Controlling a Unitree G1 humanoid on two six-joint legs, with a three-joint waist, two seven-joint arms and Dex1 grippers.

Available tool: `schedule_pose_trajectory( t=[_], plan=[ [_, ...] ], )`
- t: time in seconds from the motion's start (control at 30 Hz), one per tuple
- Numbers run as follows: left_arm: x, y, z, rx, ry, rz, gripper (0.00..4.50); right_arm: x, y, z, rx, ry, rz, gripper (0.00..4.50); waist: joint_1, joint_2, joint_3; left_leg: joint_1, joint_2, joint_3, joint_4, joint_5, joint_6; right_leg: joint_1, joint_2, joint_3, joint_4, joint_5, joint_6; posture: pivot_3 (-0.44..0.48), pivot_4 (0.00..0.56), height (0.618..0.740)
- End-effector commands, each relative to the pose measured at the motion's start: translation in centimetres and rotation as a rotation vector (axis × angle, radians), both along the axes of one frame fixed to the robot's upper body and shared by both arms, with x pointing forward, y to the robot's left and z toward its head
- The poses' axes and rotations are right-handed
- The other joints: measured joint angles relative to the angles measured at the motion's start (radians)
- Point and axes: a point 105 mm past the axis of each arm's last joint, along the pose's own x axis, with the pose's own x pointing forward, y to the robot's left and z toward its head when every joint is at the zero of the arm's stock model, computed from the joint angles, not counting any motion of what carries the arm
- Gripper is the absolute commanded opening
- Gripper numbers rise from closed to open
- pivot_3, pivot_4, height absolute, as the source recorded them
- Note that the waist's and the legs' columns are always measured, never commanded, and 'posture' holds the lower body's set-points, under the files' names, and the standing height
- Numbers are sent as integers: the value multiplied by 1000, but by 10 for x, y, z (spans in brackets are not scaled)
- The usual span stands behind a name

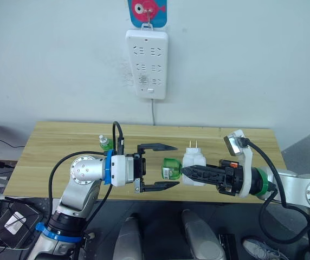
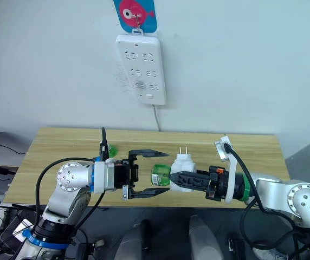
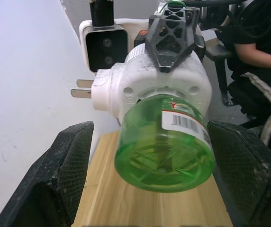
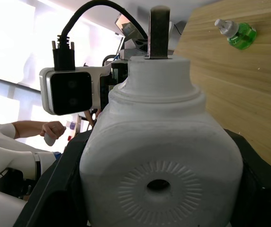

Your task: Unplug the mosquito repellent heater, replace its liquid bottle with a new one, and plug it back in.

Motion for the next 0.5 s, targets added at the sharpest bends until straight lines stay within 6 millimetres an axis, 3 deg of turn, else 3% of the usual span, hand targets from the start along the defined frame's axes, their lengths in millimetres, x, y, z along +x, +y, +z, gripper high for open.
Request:
schedule_pose_trajectory(
  t=[0.03,0.13,0.27,0.43,0.5],
  plan=[
    [-6,-6,9,-14,-7,-32,4061,-6,4,10,37,-27,28,3045,0,0,0,0,0,0,0,0,0,0,0,0,0,0,0,-262,288,740],
    [-9,-5,6,0,2,-44,3480,-6,4,11,39,-27,29,3045,0,0,0,0,0,0,0,0,0,0,0,0,0,0,0,-261,288,740],
    [-10,-4,7,10,20,-55,2344,-6,5,11,40,-29,27,3045,0,0,0,0,0,0,0,0,0,0,0,0,0,0,0,-258,289,740],
    [-11,1,7,79,129,-80,2313,-6,4,11,36,-30,26,3045,0,0,0,0,0,0,0,0,0,0,0,0,0,0,0,-256,289,740],
    [-7,3,3,158,328,-61,2313,-6,3,10,27,-32,32,3044,-2,0,0,0,0,-1,0,0,0,0,0,0,0,0,0,-252,290,740]
  ],
)
